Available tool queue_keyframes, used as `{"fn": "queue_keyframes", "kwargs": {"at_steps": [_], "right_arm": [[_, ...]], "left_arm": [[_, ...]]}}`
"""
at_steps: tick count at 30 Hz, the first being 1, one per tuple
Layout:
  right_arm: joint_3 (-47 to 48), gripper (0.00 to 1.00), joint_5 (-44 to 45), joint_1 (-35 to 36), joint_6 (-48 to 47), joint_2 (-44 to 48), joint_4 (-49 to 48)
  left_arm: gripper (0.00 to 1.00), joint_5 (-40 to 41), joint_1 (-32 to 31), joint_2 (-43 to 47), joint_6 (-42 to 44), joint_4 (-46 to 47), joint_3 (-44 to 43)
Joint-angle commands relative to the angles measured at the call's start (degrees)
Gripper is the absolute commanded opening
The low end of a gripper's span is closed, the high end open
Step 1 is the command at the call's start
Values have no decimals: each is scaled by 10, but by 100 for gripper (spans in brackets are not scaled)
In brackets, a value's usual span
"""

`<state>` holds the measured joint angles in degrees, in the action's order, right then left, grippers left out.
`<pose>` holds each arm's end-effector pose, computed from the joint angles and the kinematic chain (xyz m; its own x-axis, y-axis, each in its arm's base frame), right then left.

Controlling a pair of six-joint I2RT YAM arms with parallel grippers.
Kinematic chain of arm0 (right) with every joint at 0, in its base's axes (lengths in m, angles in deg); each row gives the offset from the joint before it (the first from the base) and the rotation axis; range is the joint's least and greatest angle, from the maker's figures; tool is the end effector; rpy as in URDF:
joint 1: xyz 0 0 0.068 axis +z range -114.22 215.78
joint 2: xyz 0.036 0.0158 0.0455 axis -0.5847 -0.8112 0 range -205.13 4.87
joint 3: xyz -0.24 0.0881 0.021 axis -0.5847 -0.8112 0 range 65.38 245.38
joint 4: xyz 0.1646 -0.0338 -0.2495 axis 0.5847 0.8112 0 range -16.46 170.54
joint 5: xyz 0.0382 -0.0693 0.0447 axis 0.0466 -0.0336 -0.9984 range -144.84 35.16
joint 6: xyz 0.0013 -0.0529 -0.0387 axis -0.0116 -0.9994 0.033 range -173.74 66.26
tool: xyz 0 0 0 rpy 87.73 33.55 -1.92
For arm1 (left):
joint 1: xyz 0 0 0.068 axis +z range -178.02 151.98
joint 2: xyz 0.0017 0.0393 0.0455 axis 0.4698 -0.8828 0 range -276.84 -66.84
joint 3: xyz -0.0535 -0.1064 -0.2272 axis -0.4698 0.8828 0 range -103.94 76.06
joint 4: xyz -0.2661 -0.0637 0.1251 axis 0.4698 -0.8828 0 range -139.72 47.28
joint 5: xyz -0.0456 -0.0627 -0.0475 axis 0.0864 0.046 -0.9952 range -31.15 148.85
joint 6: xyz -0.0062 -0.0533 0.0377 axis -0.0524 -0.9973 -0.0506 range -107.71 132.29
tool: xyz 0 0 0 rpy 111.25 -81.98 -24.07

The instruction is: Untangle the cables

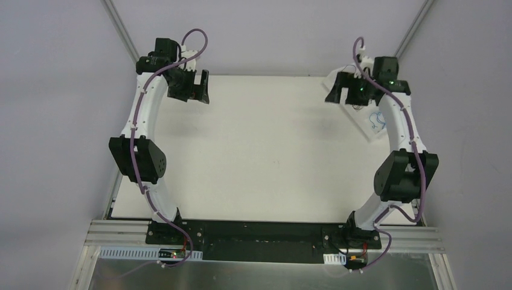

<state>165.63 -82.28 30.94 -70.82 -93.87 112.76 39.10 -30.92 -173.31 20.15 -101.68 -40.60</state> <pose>0.4377 -0.0133 0.3520 -0.4979 -0.2195 -0.8390 -0.4547 0.8899 0.0370 0.4409 -0.0398 0.3680 -0.7072 0.1647 -0.6876 0.3702 0.9148 -0.1616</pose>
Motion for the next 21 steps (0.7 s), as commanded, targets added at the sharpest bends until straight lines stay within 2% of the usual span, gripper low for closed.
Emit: {"fn": "queue_keyframes", "kwargs": {"at_steps": [1,5,8,13,21], "right_arm": [[-173,99,0,64,73,73,-34],[-278,99,6,110,75,127,-56],[-318,99,12,118,71,146,-64],[-341,99,13,120,73,157,-72],[-326,100,13,127,76,149,-79]], "left_arm": [[99,-1,1,18,-64,-31,70],[99,-12,1,60,-93,2,209],[99,-11,1,92,-97,28,271],[99,13,1,113,-100,40,299],[99,12,0,125,-99,45,300]]}}
